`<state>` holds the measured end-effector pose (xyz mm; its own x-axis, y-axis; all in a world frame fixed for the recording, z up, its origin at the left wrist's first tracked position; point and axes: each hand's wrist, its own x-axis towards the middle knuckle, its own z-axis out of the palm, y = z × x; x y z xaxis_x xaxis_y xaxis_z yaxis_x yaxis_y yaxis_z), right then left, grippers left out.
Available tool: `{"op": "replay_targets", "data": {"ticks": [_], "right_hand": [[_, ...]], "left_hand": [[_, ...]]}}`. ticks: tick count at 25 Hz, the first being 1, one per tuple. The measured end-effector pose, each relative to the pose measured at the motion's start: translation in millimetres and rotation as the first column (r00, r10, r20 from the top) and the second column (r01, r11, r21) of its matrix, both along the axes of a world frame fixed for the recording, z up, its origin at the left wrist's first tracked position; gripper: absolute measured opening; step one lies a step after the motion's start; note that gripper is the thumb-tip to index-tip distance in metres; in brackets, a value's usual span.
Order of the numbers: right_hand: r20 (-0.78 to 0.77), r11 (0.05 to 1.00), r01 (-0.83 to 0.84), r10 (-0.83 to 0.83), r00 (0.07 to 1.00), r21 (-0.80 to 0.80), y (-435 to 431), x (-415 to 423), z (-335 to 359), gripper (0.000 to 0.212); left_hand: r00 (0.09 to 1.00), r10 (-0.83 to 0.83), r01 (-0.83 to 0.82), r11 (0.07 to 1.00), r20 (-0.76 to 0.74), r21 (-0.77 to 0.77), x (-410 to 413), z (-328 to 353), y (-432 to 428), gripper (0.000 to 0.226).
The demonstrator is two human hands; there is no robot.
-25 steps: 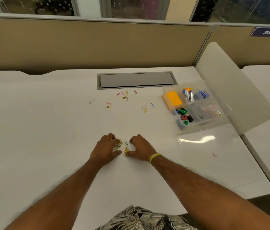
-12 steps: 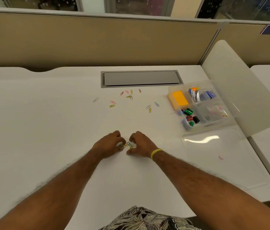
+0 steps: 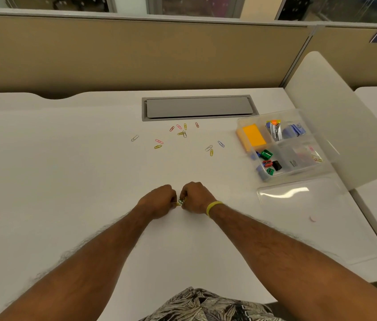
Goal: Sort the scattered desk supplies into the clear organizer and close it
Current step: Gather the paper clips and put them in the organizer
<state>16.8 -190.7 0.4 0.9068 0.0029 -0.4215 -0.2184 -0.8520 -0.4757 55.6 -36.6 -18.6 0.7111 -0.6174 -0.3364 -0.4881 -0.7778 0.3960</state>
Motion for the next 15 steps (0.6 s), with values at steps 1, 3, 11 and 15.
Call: {"op": "replay_targets", "data": {"ticks": [1, 3, 11, 15], "right_hand": [[-0.002, 1.0, -0.008, 0.008, 1.0, -0.008, 1, 1, 0, 0.016], [-0.006, 1.0, -0.01, 0.01, 1.0, -0.016, 2, 2, 0, 0.015], [0.029, 1.0, 0.002, -0.003, 1.0, 0.02, 3, -6, -6, 0.019], [0.014, 0.943, 0.215, -0.225, 0.974, 0.254, -9, -14, -10, 0.009]], "left_hand": [[1.0, 0.0, 0.0, 1.0, 0.006, 0.007, -1, -1, 0, 0.014], [1.0, -0.01, 0.01, 1.0, 0.023, 0.019, -3, -4, 1, 0.014], [1.0, -0.029, 0.028, 0.999, 0.013, 0.038, -12, -6, 1, 0.01], [0.988, 0.122, -0.134, 0.983, -0.094, -0.128, -16, -1, 5, 0.006]]}}
